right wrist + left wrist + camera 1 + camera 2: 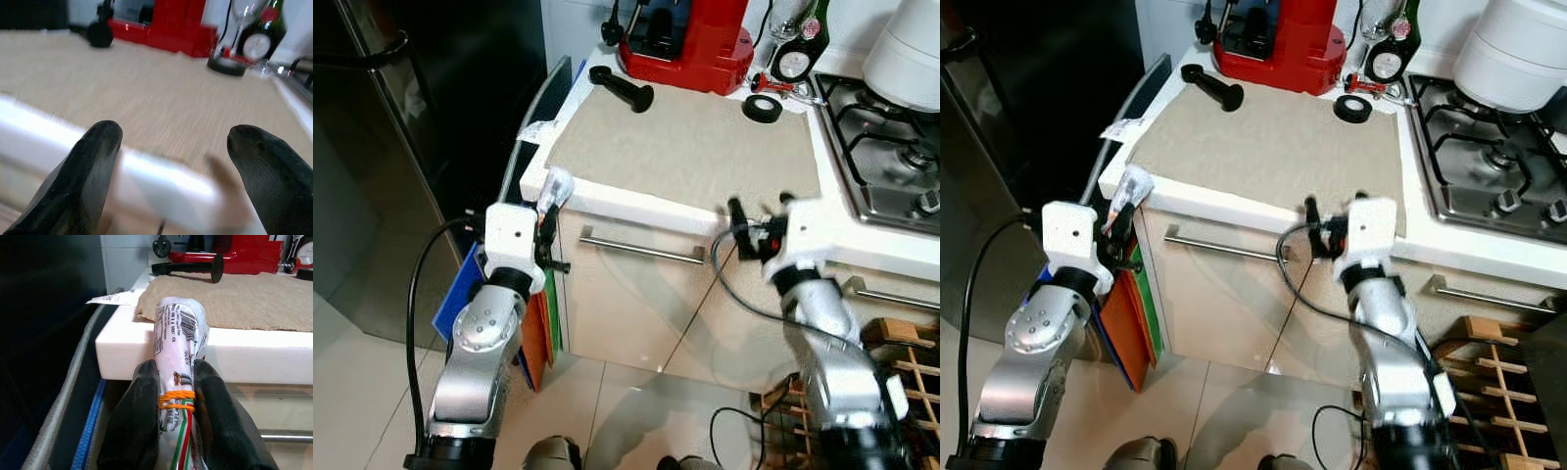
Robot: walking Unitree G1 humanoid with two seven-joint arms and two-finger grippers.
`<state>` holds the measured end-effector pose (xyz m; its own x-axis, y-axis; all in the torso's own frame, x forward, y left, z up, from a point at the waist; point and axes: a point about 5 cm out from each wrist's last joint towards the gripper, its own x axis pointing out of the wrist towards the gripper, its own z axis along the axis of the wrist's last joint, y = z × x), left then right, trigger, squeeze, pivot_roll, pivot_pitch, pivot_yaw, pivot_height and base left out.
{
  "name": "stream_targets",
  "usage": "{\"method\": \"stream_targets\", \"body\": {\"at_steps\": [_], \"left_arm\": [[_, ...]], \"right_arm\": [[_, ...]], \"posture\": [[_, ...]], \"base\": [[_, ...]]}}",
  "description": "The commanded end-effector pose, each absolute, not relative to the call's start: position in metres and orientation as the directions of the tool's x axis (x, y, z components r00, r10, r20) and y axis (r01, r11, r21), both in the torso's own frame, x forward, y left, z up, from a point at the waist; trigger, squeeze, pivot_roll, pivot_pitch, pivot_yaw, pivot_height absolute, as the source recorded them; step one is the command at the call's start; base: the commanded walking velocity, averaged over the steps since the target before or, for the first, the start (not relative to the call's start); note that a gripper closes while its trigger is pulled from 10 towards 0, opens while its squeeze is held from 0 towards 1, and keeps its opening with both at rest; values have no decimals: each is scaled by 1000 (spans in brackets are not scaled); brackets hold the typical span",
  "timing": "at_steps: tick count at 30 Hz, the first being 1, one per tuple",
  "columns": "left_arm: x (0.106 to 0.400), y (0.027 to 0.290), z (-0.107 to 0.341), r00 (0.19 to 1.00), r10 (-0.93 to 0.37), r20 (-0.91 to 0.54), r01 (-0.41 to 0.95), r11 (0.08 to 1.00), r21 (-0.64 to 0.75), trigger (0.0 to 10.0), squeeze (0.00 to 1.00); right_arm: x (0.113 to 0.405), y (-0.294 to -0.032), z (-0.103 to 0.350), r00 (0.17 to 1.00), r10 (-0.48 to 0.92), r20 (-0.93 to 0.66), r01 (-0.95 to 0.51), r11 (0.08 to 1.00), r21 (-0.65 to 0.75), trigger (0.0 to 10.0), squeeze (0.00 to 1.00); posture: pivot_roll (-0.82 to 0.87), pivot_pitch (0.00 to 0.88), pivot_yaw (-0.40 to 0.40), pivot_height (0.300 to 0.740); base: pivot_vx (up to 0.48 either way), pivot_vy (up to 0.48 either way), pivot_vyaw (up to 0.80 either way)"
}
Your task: Restocking fridge
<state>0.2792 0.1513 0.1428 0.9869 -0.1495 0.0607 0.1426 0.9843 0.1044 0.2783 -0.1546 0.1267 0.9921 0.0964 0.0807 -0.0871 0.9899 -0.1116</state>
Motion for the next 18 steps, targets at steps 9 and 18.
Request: {"method": "stream_targets", "body": {"at_steps": [9,18], "left_arm": [[275,142,128,971,-238,-16,238,964,119,0,0],[279,139,118,980,-193,-48,199,967,159,10000,0]], "right_arm": [[267,-163,111,999,-22,48,28,993,-114,10000,0],[269,-169,105,998,-40,47,44,994,-100,10000,0]], "posture": [[121,40,-26,740],[276,41,-139,740]], "base": [[0,0,0],[0,0,0]]}}
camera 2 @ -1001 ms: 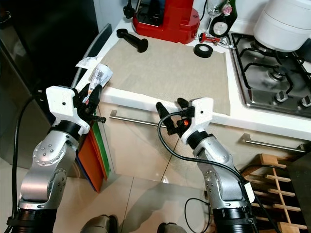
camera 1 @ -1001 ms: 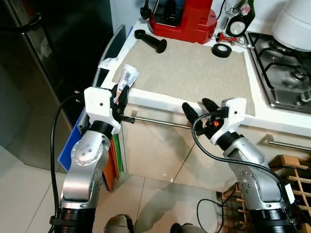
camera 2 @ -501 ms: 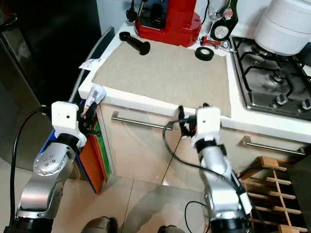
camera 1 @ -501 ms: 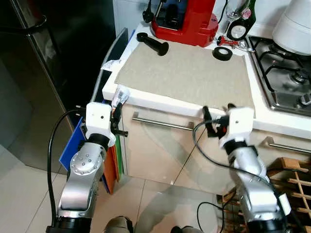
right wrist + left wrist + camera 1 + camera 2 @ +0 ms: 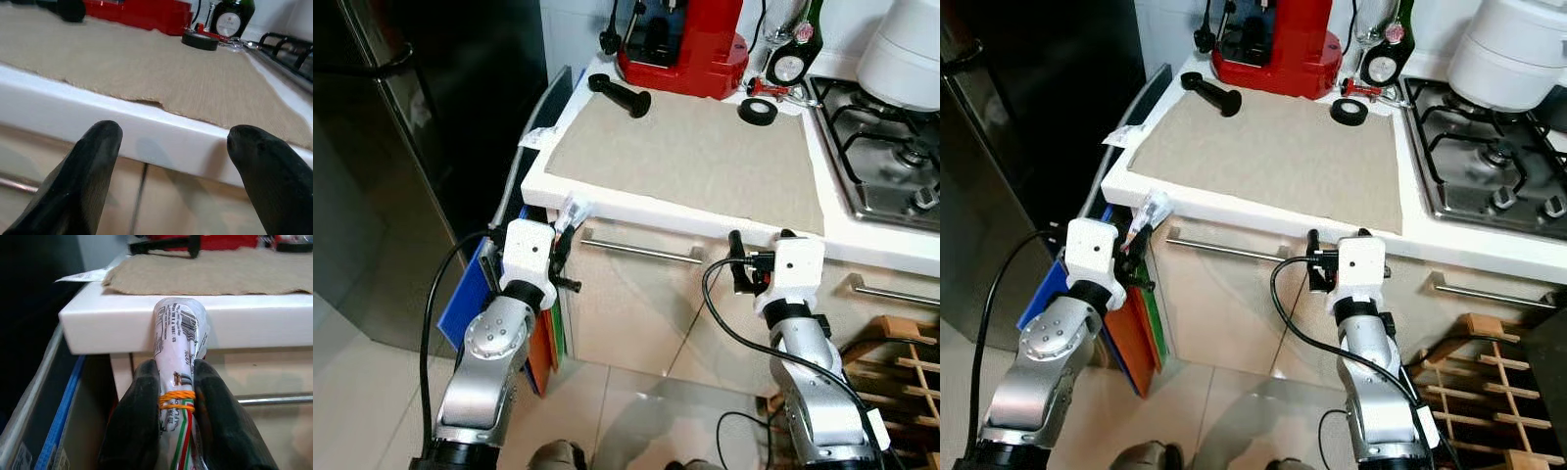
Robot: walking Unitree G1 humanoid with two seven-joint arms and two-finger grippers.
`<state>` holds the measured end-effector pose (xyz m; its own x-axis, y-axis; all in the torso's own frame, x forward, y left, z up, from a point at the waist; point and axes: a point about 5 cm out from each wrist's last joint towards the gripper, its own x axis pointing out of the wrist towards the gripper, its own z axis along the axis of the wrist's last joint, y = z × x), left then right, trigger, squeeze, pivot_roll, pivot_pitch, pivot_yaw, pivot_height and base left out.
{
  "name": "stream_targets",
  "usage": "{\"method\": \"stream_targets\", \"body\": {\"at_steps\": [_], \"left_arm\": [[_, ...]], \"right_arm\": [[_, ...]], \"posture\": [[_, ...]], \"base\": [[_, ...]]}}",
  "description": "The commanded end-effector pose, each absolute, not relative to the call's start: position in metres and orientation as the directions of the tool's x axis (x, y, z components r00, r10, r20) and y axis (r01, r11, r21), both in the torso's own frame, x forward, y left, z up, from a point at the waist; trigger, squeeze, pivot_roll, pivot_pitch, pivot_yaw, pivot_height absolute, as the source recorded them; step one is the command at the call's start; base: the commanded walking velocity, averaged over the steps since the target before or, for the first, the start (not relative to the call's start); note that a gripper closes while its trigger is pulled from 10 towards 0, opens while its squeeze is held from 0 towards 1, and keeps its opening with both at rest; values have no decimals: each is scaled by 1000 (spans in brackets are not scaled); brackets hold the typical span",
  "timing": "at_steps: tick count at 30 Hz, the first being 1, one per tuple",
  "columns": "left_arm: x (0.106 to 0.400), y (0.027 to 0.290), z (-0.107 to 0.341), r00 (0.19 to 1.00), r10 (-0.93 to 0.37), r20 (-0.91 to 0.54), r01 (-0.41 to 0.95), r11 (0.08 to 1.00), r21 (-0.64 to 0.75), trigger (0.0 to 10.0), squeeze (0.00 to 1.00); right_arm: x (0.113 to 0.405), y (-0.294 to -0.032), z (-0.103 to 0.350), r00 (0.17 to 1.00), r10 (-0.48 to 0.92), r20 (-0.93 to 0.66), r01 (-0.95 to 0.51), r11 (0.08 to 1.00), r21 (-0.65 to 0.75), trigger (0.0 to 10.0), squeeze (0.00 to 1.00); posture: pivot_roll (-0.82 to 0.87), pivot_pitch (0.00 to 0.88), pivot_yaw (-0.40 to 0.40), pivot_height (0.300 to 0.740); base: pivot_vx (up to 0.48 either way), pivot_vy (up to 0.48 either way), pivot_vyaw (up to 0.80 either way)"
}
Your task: Restocking fridge
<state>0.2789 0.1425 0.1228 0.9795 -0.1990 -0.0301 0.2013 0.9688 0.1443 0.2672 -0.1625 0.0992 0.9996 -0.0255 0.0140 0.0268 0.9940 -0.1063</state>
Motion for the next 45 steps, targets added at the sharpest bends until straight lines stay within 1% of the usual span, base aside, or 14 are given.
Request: {"method": "stream_targets", "body": {"at_steps": [1,2,3,4,12,14,20,26,34,39,45], "left_arm": [[279,139,118,980,-193,-48,199,967,159,10000,0],[280,135,122,979,-200,-27,202,966,160,10000,0],[280,135,122,979,-200,-27,202,966,160,10000,0],[281,135,124,981,-194,-18,194,968,158,10000,0],[284,131,128,981,-196,7,193,972,131,10000,0],[284,132,128,980,-201,5,198,972,128,10000,0],[282,135,133,980,-196,37,190,974,126,10000,0],[285,137,133,985,-168,29,163,979,124,10000,0],[289,137,134,983,-178,31,173,977,124,10000,0],[292,137,135,982,-188,31,183,975,129,10000,0],[295,138,136,980,-194,34,188,974,129,10000,0]], "right_arm": [[269,-169,105,998,-40,47,44,994,-100,10000,0],[272,-168,108,998,-17,53,23,993,-112,10000,0],[272,-168,108,998,-17,53,23,993,-112,10000,0],[274,-168,110,998,-9,60,16,993,-120,10000,0],[279,-172,117,996,-22,87,33,991,-129,10000,0],[278,-171,115,996,-30,89,42,991,-126,10000,0],[275,-169,111,996,-33,83,43,992,-120,10000,0],[277,-170,111,996,-27,83,37,992,-122,10000,0],[279,-169,110,996,-30,80,38,993,-109,10000,0],[278,-164,106,997,-25,73,34,993,-116,10000,0],[277,-163,108,995,-26,96,38,991,-127,10000,0]], "posture": [[276,41,-139,740],[232,49,-103,740],[232,49,-103,740],[213,49,-69,740],[180,51,-60,740],[174,47,-34,740],[179,40,-32,740],[183,28,-39,740],[180,20,-32,740],[178,21,-27,740],[170,22,-15,740]], "base": [[0,0,0],[0,0,0],[0,0,0],[0,0,0],[0,0,0],[0,0,0],[0,0,0],[0,0,0],[0,0,0],[0,0,-800],[0,0,0]]}}
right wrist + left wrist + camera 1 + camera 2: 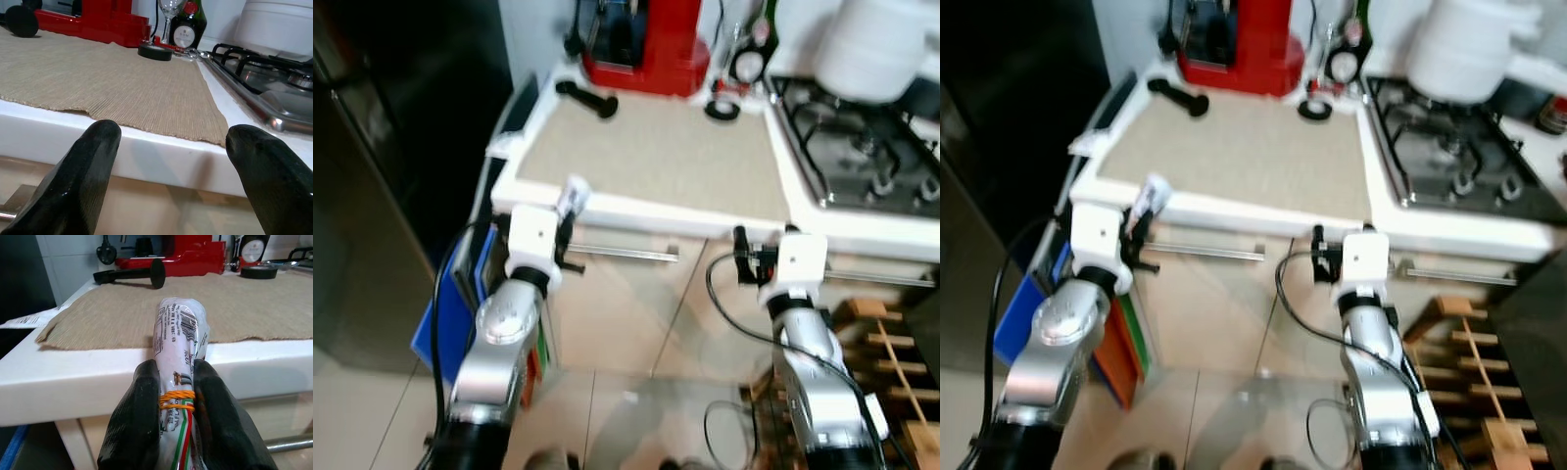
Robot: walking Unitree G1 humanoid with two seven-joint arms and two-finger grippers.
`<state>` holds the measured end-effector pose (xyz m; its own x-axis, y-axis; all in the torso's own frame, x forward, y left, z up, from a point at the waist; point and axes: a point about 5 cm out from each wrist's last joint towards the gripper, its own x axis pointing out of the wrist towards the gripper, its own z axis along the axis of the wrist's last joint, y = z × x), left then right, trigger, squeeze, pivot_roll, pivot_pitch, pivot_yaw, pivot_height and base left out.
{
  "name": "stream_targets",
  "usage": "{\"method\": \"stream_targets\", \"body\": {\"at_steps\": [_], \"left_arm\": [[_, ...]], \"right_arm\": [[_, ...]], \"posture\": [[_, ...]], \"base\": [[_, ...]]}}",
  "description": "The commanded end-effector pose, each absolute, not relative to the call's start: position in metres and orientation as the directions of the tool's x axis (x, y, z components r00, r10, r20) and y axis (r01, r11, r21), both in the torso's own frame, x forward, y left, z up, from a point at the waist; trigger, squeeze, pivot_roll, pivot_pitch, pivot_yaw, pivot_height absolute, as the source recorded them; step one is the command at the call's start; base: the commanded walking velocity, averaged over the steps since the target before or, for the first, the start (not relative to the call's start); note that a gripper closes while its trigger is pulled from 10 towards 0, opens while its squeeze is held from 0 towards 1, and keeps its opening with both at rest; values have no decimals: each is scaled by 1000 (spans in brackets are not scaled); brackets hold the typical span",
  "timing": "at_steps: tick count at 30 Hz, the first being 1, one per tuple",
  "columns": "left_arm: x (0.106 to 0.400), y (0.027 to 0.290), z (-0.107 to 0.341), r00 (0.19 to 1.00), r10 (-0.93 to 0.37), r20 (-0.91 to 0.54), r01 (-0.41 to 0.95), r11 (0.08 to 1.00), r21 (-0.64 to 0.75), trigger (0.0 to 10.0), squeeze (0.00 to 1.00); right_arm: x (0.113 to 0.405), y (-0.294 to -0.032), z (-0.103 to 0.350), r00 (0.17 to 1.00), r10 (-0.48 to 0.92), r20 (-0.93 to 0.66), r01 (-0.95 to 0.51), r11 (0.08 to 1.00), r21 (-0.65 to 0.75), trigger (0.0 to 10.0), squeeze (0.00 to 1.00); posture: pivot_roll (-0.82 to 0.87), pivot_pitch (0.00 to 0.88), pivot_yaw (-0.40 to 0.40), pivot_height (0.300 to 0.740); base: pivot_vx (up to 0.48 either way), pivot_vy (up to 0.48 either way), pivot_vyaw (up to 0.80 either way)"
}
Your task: Restocking fridge
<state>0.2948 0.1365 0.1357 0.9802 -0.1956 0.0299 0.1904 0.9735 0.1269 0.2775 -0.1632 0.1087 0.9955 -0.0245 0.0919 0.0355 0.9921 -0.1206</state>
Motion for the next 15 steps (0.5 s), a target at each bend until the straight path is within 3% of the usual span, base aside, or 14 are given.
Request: {"method": "stream_targets", "body": {"at_steps": [1,6,8,12,15], "left_arm": [[297,138,136,980,-196,32,191,974,123,10000,0],[298,136,135,979,-201,27,197,974,114,10000,0],[299,135,135,978,-204,27,200,973,112,10000,0],[299,135,134,979,-201,24,197,974,107,10000,0],[301,138,130,981,-194,17,191,975,110,10000,0]], "right_arm": [[277,-163,109,994,-25,102,38,991,-127,10000,0],[277,-163,109,995,-26,98,39,991,-131,10000,0],[277,-163,108,995,-29,93,41,991,-131,10000,0],[277,-164,108,994,-38,107,52,990,-128,10000,0],[277,-166,108,992,-58,113,70,992,-105,10000,0]], "posture": [[165,23,-13,740],[160,24,-11,740],[158,25,-10,740],[159,25,-9,740],[157,16,9,740]], "base": [[0,0,0],[0,0,0],[0,0,-625],[-263,0,-686],[-268,0,0]]}}
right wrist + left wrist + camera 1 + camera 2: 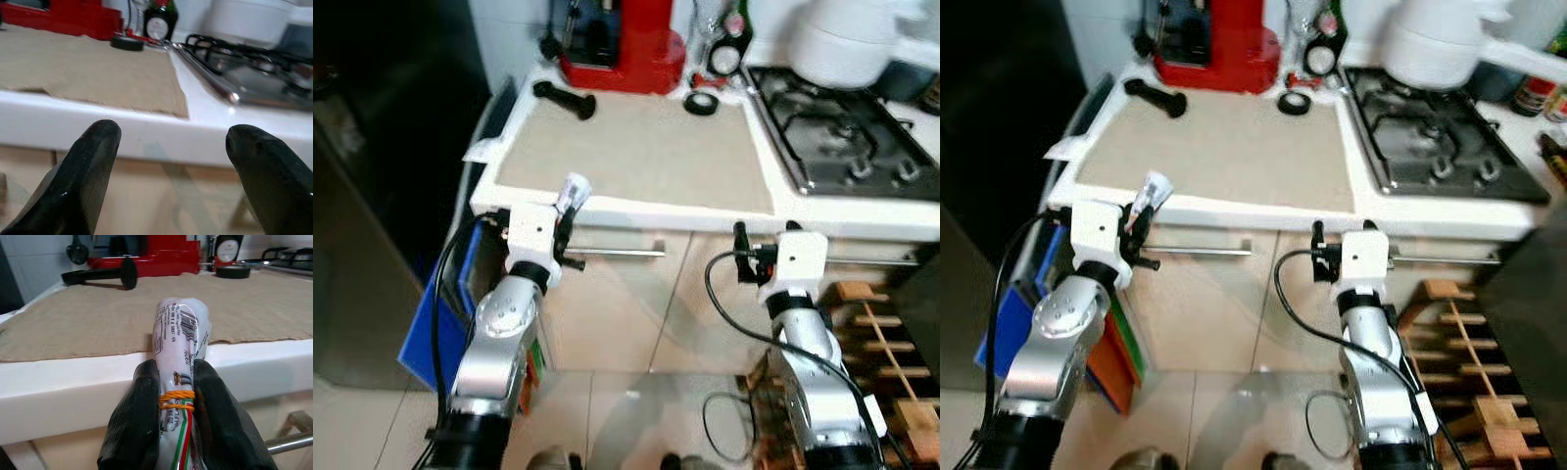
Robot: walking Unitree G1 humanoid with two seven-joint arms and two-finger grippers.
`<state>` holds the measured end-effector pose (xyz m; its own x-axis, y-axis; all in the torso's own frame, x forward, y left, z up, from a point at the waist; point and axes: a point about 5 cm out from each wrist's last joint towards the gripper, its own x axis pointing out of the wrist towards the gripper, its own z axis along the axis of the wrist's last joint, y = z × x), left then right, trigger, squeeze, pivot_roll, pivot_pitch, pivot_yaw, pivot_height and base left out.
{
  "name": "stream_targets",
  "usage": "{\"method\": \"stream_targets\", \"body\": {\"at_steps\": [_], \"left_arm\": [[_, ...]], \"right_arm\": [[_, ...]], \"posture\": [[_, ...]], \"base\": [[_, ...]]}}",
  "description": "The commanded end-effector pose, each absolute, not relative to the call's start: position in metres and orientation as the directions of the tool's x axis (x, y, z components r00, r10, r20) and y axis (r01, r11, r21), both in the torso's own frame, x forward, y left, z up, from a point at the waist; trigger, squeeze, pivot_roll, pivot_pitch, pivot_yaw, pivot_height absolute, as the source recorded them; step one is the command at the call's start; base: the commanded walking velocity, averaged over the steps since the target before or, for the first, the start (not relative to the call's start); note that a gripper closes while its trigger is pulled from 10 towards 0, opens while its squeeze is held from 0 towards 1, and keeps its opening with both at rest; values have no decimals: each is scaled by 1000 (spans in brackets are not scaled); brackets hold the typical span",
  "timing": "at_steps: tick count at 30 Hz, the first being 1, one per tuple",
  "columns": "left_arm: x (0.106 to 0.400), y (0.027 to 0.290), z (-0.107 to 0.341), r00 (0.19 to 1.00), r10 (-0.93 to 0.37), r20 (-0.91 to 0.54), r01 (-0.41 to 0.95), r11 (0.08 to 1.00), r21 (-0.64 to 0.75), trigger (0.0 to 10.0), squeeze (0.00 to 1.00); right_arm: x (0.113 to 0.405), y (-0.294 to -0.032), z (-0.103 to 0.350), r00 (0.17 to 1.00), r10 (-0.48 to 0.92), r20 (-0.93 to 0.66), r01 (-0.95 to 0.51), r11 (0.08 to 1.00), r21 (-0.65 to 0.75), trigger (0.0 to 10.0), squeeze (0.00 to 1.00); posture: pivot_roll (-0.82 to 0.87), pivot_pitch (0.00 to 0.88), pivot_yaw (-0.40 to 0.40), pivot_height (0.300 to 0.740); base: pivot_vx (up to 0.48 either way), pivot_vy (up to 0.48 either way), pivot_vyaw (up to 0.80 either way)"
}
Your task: Restocking fridge
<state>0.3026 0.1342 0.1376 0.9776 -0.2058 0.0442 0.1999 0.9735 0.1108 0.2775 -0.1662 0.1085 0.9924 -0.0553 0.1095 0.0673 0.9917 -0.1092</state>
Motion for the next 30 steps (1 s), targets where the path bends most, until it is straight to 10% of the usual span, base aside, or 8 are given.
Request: {"method": "stream_targets", "body": {"at_steps": [1,30], "left_arm": [[303,138,130,980,-196,15,193,974,116,10000,0],[311,134,128,975,-220,9,218,970,109,10000,0]], "right_arm": [[277,-168,106,990,-92,109,101,991,-82,10000,0],[279,-167,105,984,-98,146,112,989,-94,10000,0]], "posture": [[153,15,24,740],[144,19,38,740]], "base": [[-274,0,0],[-248,0,0]]}}
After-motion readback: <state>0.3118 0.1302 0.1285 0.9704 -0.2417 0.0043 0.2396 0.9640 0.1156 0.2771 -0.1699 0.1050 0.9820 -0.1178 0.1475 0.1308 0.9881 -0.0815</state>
